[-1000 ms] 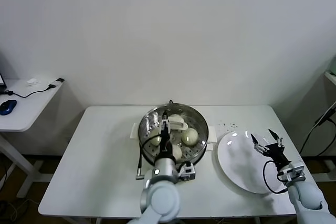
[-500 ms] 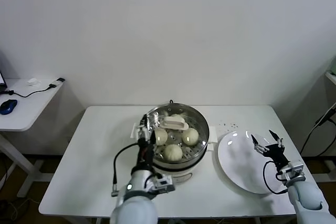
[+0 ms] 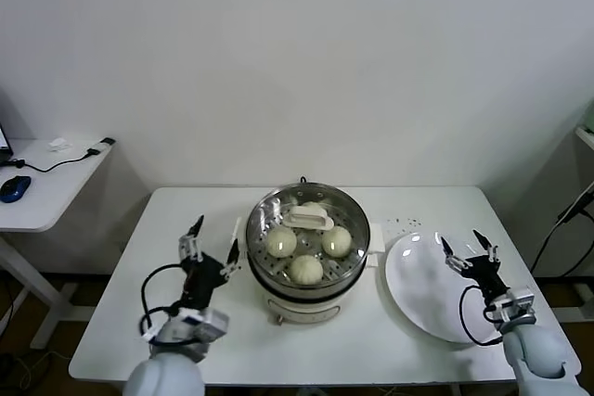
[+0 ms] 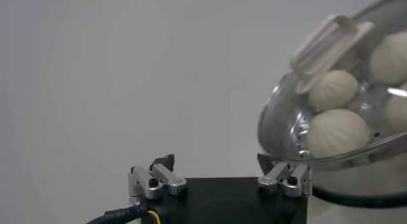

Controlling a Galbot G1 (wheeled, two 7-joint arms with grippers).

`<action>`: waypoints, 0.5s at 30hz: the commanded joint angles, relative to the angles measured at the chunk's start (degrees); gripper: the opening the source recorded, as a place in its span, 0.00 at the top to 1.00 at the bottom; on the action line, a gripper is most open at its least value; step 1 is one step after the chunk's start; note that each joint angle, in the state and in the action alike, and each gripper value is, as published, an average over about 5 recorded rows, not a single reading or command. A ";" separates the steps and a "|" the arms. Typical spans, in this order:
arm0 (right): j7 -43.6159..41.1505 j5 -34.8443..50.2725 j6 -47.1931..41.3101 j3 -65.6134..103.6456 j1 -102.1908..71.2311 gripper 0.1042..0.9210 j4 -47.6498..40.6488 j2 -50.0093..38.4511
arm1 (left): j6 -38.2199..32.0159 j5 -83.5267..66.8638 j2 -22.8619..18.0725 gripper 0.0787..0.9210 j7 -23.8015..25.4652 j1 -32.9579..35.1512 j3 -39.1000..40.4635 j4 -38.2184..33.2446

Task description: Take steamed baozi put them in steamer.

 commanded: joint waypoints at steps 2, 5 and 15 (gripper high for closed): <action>0.39 1.62 -1.45 0.68 -2.90 0.12 5.94 1.94 | -18.75 -35.94 -5.58 0.12 -2.73 9.04 -19.41 2.62; 0.35 2.76 -1.84 1.11 -3.86 0.12 7.02 2.16 | -22.57 -37.29 -6.50 0.12 -2.24 10.28 -19.77 5.40; 0.19 4.06 -1.75 2.19 -6.59 0.12 9.46 3.04 | -25.93 -38.84 -7.84 0.12 -0.95 10.55 -20.28 9.68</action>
